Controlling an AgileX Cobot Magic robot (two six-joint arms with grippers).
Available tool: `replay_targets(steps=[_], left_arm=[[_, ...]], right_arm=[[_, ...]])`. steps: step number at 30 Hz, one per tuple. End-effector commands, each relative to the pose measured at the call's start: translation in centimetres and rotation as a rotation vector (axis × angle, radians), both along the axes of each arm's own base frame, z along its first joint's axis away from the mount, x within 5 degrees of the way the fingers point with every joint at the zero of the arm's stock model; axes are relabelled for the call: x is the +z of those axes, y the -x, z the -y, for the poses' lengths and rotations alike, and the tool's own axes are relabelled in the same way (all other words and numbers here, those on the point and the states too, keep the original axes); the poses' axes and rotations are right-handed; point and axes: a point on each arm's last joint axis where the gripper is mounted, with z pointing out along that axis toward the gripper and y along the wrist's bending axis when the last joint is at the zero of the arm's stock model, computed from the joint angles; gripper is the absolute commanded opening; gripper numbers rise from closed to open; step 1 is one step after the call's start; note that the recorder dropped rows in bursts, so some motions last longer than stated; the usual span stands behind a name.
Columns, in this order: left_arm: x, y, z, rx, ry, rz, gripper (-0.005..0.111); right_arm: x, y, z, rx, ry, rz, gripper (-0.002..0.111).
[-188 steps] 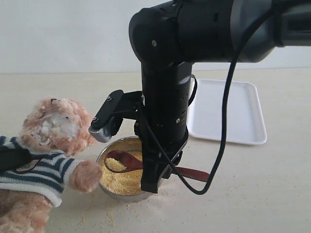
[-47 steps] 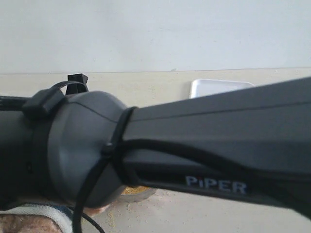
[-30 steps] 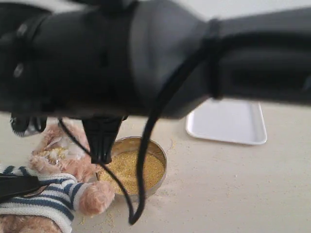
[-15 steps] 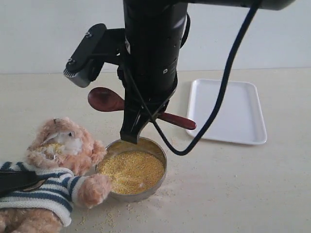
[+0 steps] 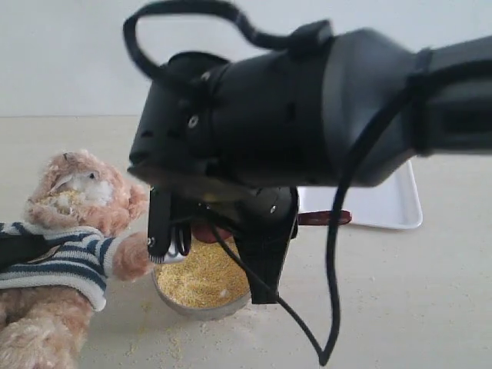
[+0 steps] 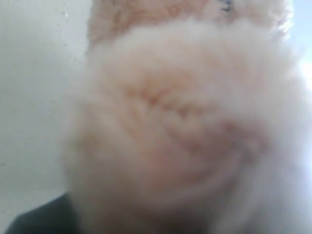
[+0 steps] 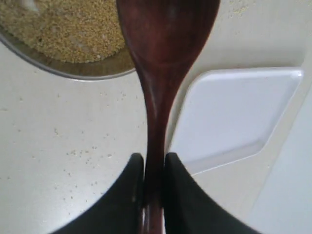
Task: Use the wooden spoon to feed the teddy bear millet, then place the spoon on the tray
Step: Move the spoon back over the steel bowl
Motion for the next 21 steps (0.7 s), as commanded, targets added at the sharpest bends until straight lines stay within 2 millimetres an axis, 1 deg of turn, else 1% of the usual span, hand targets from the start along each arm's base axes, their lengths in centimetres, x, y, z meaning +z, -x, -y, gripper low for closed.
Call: replay_targets(steps=[1,5,10,12,17,21], left_arm=[[0.4,0.0,0.1,-0.01,0.027,0.026,0.005],[0.4,-0.1,0.1,-0.002,0.03,0.028,0.005],[0.5,-0.2,0.0,0.004,0.033,0.035,0.005],[0.5,-0.1,0.1,-0.002,0.031,0.034,0.005],[0.4,-0.1,0.1,-0.011,0.026,0.036,0.005],[0.5,-0.1,0.0,-0.001,0.026,0.042,0.005]], right_arm=[[-2.6,-0.7,-0.8,0.028,0.099,0.047,0.0],[-4.1,-0.4,-2.0,0.037,0.131,0.126,0.0],[-4.9,0.7,-2.9,0.106,0.17,0.119,0.0],[-5.5,0.8,-2.9,0.093,0.173,0.101,0.0],[-5.6,1.1,-3.0,0.103,0.175,0.084,0.0],[-6.1,1.8,-3.0,0.157,0.205,-0.035,0.0]])
